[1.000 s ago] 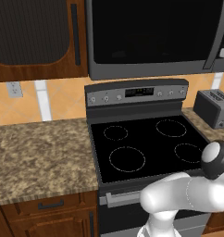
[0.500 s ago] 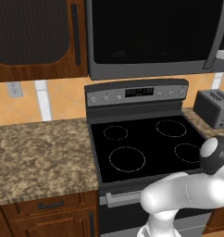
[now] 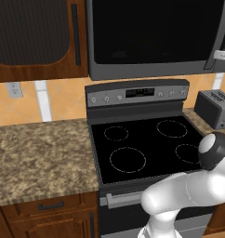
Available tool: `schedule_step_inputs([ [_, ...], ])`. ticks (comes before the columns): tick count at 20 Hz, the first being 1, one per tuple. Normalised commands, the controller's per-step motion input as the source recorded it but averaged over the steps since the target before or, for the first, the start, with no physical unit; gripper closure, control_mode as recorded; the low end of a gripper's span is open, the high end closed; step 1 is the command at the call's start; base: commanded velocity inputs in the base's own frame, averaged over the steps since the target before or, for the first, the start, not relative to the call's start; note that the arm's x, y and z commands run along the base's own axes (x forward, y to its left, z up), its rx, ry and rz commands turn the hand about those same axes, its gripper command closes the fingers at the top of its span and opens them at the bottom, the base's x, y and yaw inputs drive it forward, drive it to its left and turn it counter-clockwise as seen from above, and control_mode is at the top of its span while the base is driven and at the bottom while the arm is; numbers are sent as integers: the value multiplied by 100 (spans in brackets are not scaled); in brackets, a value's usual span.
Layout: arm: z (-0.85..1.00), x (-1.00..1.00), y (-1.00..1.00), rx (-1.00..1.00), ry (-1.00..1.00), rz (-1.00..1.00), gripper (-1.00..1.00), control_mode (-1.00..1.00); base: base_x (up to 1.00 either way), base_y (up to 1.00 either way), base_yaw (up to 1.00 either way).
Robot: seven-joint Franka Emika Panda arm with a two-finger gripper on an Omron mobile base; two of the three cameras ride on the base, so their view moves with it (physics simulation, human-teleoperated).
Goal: Open the microwave, place the bowl with waffle inside the microwave, then close the microwave door and turn it on.
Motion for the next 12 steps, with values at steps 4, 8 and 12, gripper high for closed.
schedule_step_inputs([
  [4, -12, 39, 0, 0, 0, 1, 100, -100, 0, 0, 0],
  [8, -5, 28, 3, 0, 0, 0, 100, -100, 0, 0, 0],
  [12, 0, -43, 36, -2, -12, 0, 100, -100, 0, 0, 0],
])
